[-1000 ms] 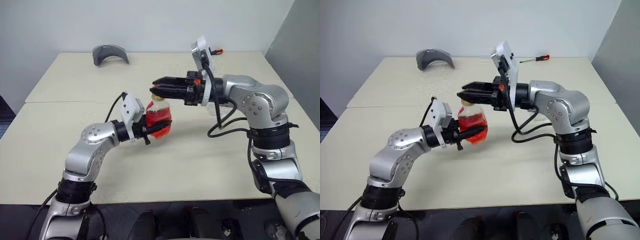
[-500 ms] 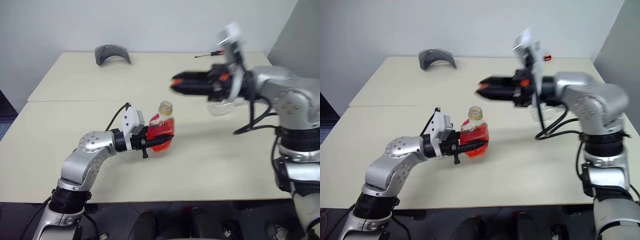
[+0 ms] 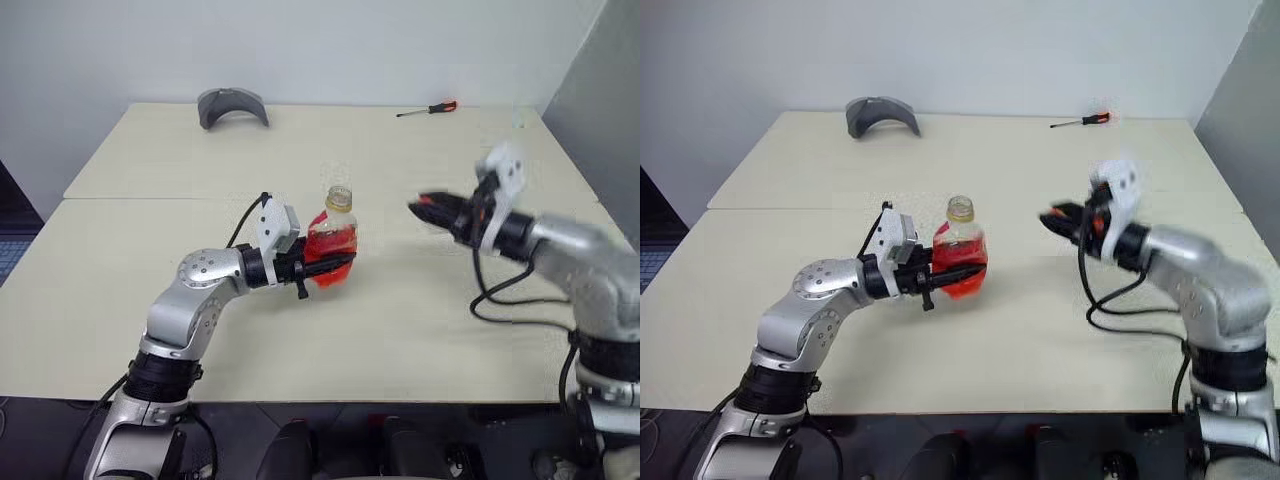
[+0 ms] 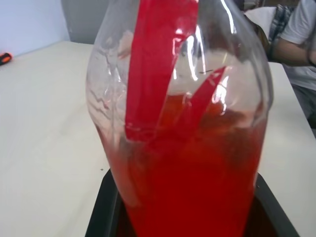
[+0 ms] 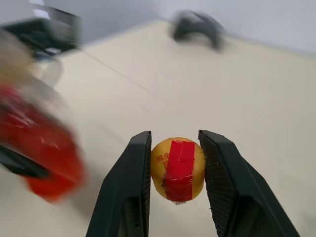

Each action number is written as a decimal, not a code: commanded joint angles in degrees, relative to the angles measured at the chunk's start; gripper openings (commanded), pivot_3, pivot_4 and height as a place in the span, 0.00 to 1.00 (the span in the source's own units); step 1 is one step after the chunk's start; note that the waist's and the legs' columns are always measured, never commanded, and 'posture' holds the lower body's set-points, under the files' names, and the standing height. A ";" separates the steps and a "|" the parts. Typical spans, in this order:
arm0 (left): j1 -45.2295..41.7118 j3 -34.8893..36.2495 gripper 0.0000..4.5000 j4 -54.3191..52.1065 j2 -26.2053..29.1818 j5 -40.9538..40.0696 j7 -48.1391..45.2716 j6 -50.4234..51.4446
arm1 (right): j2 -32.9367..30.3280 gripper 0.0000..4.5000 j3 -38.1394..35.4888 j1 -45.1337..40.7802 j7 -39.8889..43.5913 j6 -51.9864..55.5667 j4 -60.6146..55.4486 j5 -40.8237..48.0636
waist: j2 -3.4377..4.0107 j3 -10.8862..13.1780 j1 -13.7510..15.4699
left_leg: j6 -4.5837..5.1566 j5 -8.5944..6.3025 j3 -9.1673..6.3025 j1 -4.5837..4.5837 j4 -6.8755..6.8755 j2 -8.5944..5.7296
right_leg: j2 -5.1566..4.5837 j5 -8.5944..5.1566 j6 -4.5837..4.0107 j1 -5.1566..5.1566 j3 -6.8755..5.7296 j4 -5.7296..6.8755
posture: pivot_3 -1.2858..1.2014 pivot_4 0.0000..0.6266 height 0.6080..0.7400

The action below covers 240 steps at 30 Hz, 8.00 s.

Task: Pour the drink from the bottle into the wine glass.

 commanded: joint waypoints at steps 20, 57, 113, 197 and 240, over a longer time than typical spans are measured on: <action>-4.11 0.16 0.26 0.87 -7.04 2.51 7.87 -1.84 | 23.43 0.26 -3.30 13.83 -28.07 -18.40 9.82 -19.03 | 0.06 0.00 -1.23 | -0.03 0.02 0.08 0.19 -0.09 0.08 | 0.13 -0.01 0.00 0.04 0.08 0.04 | 0.52 0.24 1.00; -3.87 12.75 0.26 18.90 -7.66 17.53 38.07 -17.45 | 14.13 1.00 15.19 -7.20 7.09 -13.55 -2.21 -3.74 | 0.05 0.00 -1.08 | -0.04 0.02 -0.07 0.16 -0.02 0.04 | 0.09 0.00 0.00 0.05 -0.05 0.00 | 0.52 0.24 1.00; -6.00 18.30 0.26 45.86 -7.40 19.35 44.88 -32.27 | 18.97 1.00 15.78 -15.28 4.05 -18.30 7.27 -10.03 | -0.07 -0.10 -1.21 | -0.22 0.12 -0.07 0.09 -0.03 -0.04 | -0.01 0.01 -0.01 -0.11 -0.06 0.11 | 0.52 0.24 1.00; 7.85 2.21 0.99 -5.46 -0.34 1.30 7.98 2.24 | -4.33 1.00 4.99 7.69 -3.17 -28.67 5.31 -26.69 | -0.06 -0.08 -0.91 | -0.01 0.00 0.00 0.17 -0.06 -0.01 | 0.05 -0.01 0.00 0.11 -0.02 -0.02 | 0.52 0.24 1.00; -5.41 -1.10 0.99 8.04 -6.19 8.13 5.11 -1.59 | -7.62 1.00 33.77 -32.05 -27.09 -86.53 93.36 -73.99 | -0.06 -0.06 -1.39 | -0.26 0.15 0.55 0.26 -0.02 0.15 | 0.07 0.00 0.00 0.10 0.28 0.02 | 0.52 0.24 1.00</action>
